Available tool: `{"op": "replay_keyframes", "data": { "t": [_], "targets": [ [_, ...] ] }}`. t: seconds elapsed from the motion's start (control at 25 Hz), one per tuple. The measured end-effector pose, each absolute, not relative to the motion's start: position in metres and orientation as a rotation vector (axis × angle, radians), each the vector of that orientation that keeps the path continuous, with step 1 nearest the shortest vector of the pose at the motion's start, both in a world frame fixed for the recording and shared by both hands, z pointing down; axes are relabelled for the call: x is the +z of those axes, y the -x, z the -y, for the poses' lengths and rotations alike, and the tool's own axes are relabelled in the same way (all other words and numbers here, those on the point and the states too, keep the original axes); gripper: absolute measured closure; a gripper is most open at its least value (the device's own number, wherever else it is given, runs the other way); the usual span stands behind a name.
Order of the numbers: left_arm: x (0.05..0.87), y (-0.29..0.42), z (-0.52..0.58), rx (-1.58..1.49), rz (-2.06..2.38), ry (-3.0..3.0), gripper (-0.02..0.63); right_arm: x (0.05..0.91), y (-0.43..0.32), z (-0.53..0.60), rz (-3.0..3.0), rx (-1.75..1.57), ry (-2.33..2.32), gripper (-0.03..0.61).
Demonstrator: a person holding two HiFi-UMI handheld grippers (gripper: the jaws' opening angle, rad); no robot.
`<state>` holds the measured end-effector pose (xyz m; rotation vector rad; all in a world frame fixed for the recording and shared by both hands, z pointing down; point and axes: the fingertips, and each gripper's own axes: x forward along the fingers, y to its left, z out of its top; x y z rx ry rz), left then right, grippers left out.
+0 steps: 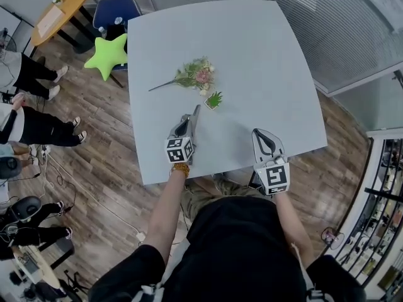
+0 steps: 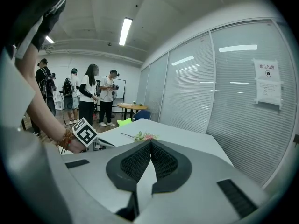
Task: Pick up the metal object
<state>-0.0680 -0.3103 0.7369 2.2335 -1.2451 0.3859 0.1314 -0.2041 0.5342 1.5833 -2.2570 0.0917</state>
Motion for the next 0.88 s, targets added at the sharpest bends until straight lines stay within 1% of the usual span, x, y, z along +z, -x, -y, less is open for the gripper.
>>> {"op": "replay_keyframes", "data": {
  "t": [0.2, 0.56, 0.88],
  "targets": [
    [0.732, 0.061, 0.301, 0.395, 1.224, -2.244, 0.600, 0.529, -0.129, 0.203, 2.280, 0.075, -1.586, 0.578],
    [0.721, 0.069, 0.285, 0.395, 1.231, -2.257, 0.600, 0.521, -0.132, 0.204, 2.319, 0.062, -1.612, 0.578],
    [0.678, 0.078, 0.283, 0.356, 1.290, -2.309, 0.601, 0.512, -0.115, 0.217, 2.392, 0.050, -1.595, 0.578]
  ]
}}
